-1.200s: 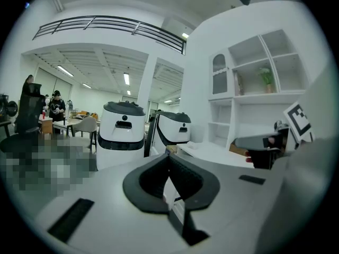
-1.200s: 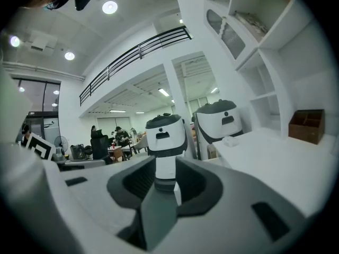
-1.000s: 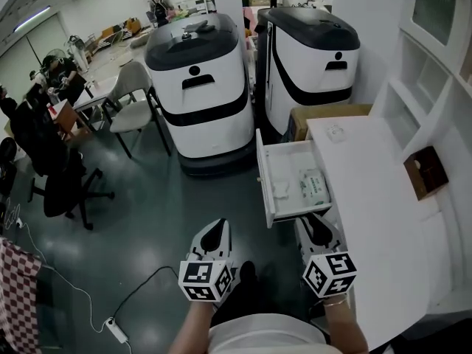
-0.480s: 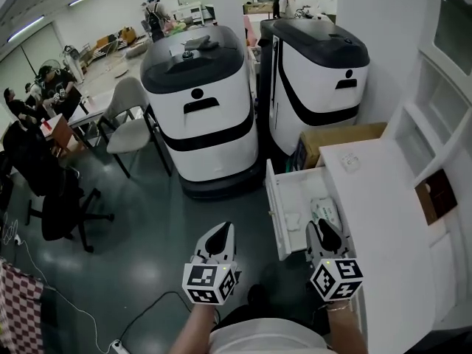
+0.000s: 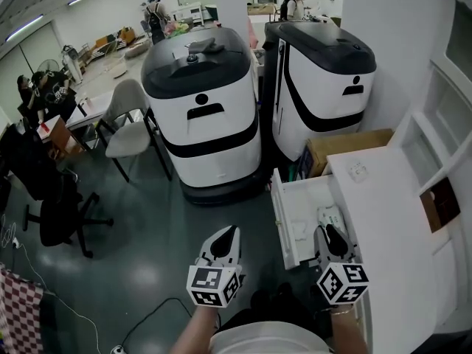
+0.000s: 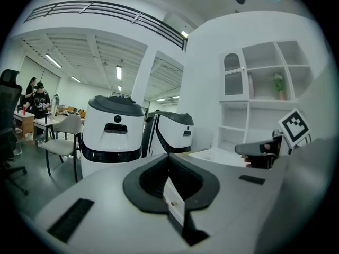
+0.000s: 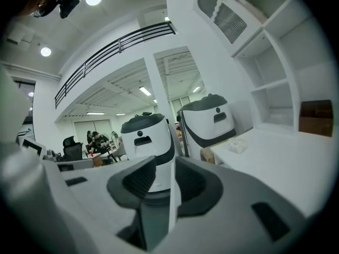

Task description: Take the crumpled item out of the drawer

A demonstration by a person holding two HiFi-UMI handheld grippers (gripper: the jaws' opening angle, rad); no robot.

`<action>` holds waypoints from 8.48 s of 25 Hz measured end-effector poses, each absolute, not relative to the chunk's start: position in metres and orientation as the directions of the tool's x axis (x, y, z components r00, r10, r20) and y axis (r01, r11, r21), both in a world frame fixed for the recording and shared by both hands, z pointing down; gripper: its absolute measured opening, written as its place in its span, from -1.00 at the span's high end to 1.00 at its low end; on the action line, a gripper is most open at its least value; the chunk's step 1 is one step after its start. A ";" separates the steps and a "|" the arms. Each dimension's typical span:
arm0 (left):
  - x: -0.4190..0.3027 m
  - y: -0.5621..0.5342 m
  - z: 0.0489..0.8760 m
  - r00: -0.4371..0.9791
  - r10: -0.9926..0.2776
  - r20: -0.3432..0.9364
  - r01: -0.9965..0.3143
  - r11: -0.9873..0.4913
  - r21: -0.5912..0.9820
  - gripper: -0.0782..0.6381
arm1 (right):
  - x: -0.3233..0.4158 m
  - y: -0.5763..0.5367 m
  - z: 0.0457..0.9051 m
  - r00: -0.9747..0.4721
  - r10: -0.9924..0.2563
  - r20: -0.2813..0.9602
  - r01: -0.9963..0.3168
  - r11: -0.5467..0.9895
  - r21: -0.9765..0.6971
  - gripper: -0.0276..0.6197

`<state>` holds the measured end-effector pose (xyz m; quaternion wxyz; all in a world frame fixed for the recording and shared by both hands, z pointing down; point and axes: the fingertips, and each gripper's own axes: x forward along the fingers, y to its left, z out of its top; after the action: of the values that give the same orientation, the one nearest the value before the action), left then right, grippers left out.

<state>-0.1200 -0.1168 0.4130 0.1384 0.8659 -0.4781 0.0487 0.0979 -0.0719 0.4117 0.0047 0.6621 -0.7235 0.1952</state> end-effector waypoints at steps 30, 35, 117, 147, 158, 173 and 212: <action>-0.091 -0.196 0.431 0.470 -0.839 0.274 -0.881 -0.431 0.194 0.80 | 0.153 -0.166 0.461 -0.162 -0.929 0.332 -0.948 0.054 -0.313 0.61; -0.084 -0.208 0.437 0.457 -0.840 0.291 -0.888 -0.415 0.198 0.80 | 0.158 -0.177 0.494 -0.179 -0.894 0.411 -0.946 0.042 -0.321 0.61; -0.094 -0.233 0.500 0.311 -0.822 0.476 -0.950 -0.262 0.168 0.80 | 0.151 -0.174 0.759 -0.253 -0.333 0.909 -0.967 0.047 -0.252 0.66; -0.097 -0.207 0.468 0.428 -0.826 0.366 -0.903 -0.386 0.187 0.80 | 0.145 -0.181 0.593 -0.210 -0.727 0.654 -0.953 0.003 -0.302 0.73; -0.095 -0.197 0.456 0.461 -0.821 0.336 -0.887 -0.422 0.186 0.80 | 0.143 -0.168 0.536 -0.184 -0.822 0.539 -0.943 -0.008 -0.333 0.74; -0.095 -0.185 0.446 0.487 -0.818 0.306 -0.873 -0.453 0.178 0.80 | 0.143 -0.149 0.464 -0.167 -0.910 0.380 -0.932 0.020 -0.362 0.74; -0.087 -0.172 0.446 0.508 -0.810 0.293 -0.861 -0.475 0.182 0.80 | 0.142 -0.125 0.414 -0.153 -0.951 0.269 -0.941 0.058 -0.332 0.78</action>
<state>-0.0866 -0.1716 0.4458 0.1540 0.8547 -0.4887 0.0832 0.1423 -0.1247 0.4139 -0.0110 0.6506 -0.7271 0.2188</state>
